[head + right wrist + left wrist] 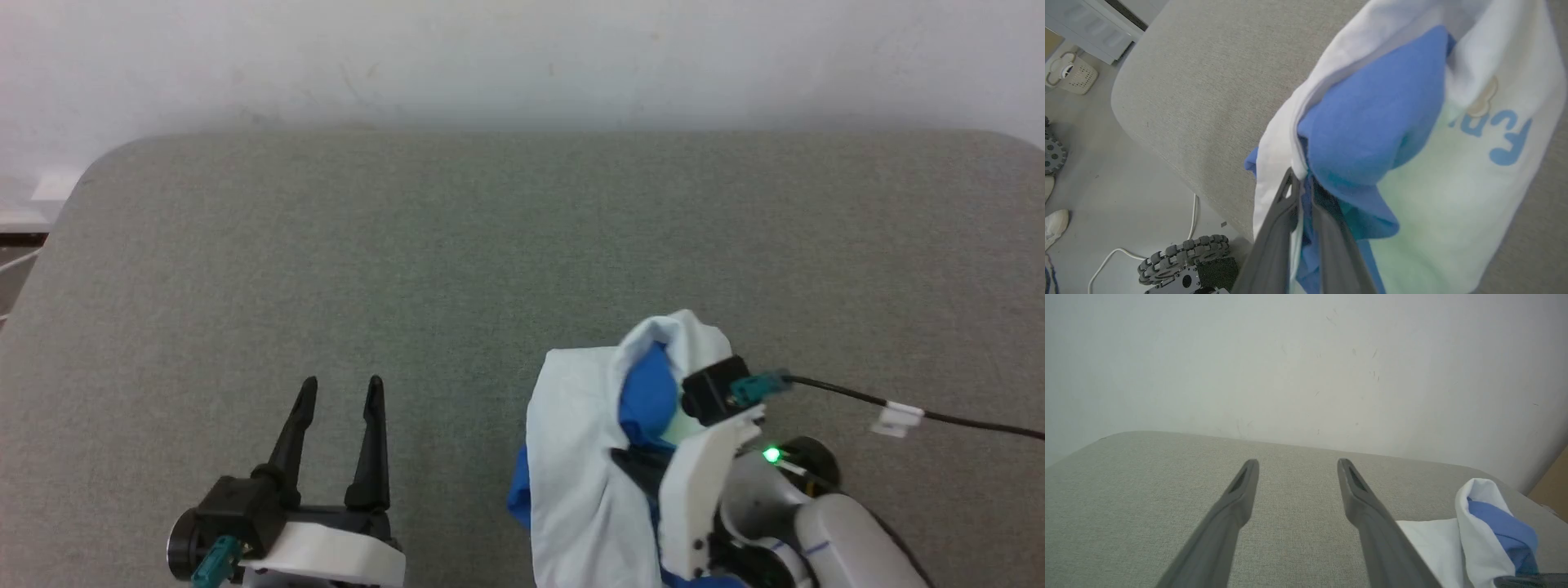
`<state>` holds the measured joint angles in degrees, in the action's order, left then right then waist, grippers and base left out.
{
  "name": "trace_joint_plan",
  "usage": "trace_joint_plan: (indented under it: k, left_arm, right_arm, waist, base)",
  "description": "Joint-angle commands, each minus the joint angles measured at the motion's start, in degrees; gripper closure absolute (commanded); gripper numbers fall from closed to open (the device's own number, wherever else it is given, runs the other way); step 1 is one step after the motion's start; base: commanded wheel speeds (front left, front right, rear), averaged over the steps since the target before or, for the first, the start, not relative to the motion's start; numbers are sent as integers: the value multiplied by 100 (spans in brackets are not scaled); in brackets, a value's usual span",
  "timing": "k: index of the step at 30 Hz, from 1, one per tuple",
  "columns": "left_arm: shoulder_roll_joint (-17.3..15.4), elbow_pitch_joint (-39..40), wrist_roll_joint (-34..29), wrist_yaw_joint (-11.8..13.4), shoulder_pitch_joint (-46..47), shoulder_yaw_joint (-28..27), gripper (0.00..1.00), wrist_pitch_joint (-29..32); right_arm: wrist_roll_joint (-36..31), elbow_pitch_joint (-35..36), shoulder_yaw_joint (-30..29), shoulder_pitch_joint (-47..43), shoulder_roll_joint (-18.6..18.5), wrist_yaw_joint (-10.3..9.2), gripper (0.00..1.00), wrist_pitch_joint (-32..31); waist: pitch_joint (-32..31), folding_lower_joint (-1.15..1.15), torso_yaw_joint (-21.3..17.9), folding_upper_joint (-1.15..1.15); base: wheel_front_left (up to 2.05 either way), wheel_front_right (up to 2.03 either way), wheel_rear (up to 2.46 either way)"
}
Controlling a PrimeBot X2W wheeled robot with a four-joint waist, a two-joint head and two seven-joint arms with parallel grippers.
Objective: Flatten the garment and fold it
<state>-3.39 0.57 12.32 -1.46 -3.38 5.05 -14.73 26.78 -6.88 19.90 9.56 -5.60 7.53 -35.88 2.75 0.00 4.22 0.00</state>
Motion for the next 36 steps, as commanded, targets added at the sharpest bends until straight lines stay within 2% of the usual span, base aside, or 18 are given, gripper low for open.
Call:
trace_joint_plan:
  k: [1,7,8,9,10,17,23,26,31,34,35,36]
  left_arm:
    - [5,-32,-26,-30,70,16,0,-27]
    - [17,-110,-5,-38,255,103,0,-27]
    - [19,-120,-2,-30,276,110,0,-27]
    - [21,-130,1,-23,295,116,0,-27]
    - [23,-138,5,-16,310,118,0,-27]
    - [32,-186,20,30,334,77,0,-27]
    - [34,-220,1,58,300,21,0,-27]
    - [35,-236,2,79,255,-26,0,-27]
    - [38,-235,11,179,161,-150,0,-27]
    - [40,-214,16,245,102,-186,0,-27]
    - [40,-214,16,245,102,-186,0,-27]
    - [41,-204,15,265,86,-198,0,-27]
  right_arm:
    - [95,-166,99,169,83,-4,100,100]
    - [275,-1127,531,632,246,-4,100,693]
    - [333,-1275,618,679,254,-4,69,761]
    - [356,-1388,741,741,259,-4,29,826]
    - [426,-1469,826,793,262,-4,0,934]
    - [506,-1529,1551,1204,215,-4,0,1554]
    - [202,-888,2303,1427,-274,-4,0,1842]
    - [194,-441,2395,1339,-475,-4,0,2071]
    - [-185,201,1698,903,-622,-4,0,2751]
    - [-581,537,1003,515,-550,-4,0,3218]
    - [-581,537,1003,515,-550,-4,0,3218]
    - [-698,636,750,369,-490,-4,0,3371]
  waist:
    - [82,0,91,0]
    - [318,0,310,0]
    - [356,0,329,0]
    - [389,0,343,0]
    - [417,0,348,0]
    - [425,0,275,0]
    - [300,0,124,0]
    - [214,0,42,0]
    - [72,0,-123,0]
    - [23,0,-226,0]
    - [23,0,-226,0]
    - [11,0,-262,0]
  base:
    - [0,0,0]
    - [0,0,0]
    - [0,0,0]
    - [0,0,0]
    - [0,0,0]
    - [0,0,0]
    - [0,0,0]
    - [0,0,0]
    - [0,0,0]
    - [0,0,0]
    - [0,0,0]
    - [0,0,0]
